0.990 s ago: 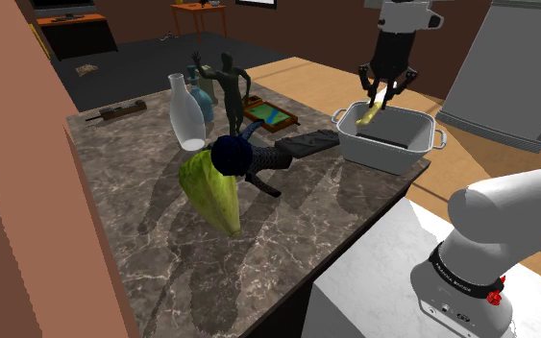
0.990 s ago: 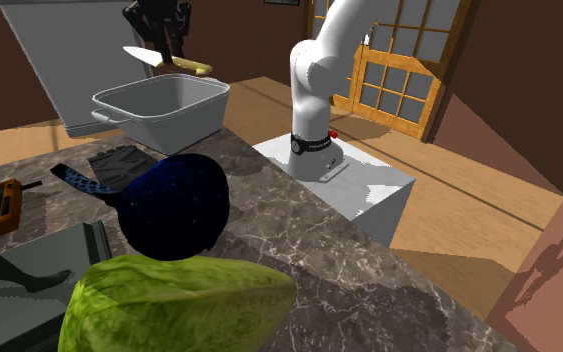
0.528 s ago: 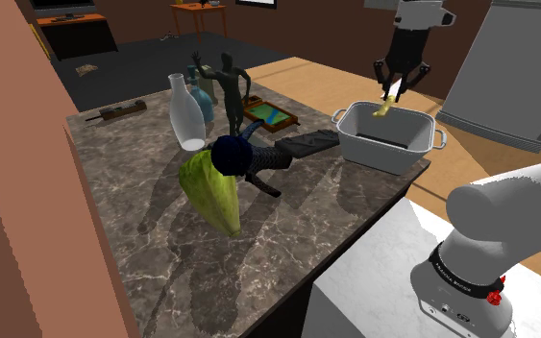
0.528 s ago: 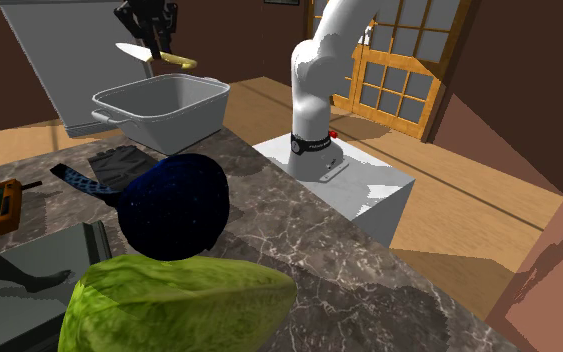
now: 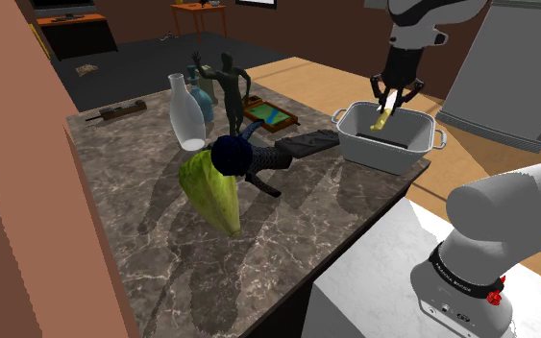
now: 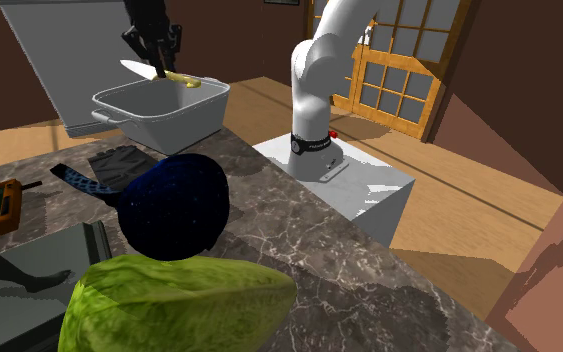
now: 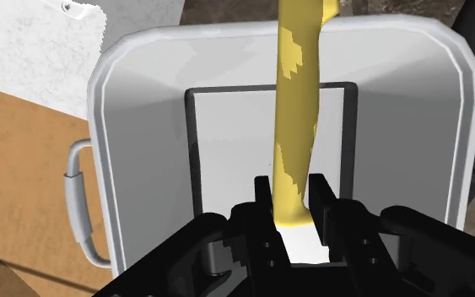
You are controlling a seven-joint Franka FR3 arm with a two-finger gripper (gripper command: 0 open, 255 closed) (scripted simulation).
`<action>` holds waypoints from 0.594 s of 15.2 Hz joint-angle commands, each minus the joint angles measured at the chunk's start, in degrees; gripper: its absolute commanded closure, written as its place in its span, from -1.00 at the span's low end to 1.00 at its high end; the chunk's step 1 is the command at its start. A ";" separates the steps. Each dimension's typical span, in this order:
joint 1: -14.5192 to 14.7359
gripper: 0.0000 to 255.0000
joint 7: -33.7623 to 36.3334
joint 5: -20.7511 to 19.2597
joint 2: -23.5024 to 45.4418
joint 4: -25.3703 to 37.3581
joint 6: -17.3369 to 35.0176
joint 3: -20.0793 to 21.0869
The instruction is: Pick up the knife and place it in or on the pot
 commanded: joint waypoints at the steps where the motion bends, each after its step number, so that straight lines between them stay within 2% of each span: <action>1: 0.03 1.00 -0.01 0.07 0.13 -1.37 1.53 0.09; 6: 0.09 1.00 -0.12 0.23 0.82 -4.88 5.72 0.29; 9: 0.09 1.00 -0.12 0.23 0.82 -4.88 5.72 0.29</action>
